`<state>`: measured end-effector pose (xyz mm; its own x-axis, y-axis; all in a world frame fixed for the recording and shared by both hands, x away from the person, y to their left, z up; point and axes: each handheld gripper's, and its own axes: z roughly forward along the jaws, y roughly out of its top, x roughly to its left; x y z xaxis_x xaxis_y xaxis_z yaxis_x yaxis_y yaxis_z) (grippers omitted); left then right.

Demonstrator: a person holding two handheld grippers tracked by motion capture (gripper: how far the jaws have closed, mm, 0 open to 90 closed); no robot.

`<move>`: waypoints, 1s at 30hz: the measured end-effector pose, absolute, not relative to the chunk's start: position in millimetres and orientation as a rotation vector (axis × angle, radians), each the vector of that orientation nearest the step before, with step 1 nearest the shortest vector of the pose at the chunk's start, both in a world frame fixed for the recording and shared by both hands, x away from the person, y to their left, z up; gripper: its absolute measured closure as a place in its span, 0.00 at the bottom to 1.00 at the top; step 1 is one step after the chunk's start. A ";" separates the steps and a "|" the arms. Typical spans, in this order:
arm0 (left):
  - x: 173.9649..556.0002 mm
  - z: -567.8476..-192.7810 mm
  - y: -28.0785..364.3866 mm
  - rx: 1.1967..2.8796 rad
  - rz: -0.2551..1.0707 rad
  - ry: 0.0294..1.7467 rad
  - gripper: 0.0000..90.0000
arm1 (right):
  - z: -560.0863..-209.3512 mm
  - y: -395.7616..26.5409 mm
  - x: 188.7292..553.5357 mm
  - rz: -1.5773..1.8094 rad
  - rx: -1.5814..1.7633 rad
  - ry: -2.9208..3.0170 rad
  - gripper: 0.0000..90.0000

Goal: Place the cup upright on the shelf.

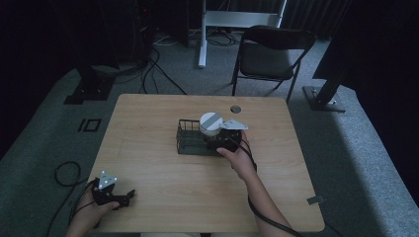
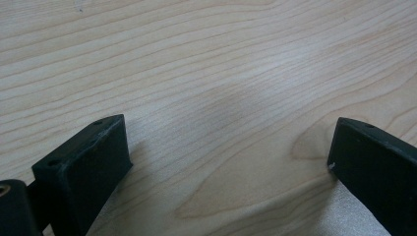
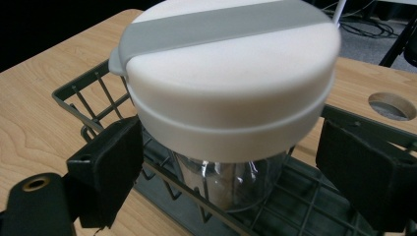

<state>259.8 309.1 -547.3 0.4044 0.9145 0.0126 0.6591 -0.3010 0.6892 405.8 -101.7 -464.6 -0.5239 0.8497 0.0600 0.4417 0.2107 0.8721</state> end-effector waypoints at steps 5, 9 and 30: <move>259.8 -547.3 309.1 2.061 0.548 1.335 0.03 | -465.8 -107.6 400.8 1.258 1.184 2.058 0.12; 259.8 -547.3 309.1 2.061 0.549 1.335 0.03 | -465.8 -112.2 396.3 1.264 1.176 2.051 0.12; 259.8 -547.3 309.1 2.061 0.549 1.335 0.03 | -461.8 -159.5 359.9 1.286 1.148 1.993 0.12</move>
<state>259.8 309.1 -547.3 0.4044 0.9145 0.0130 0.6591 -0.3013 0.6890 359.9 -159.5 -461.8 -0.5187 0.8544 0.0313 0.3806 0.1979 0.9033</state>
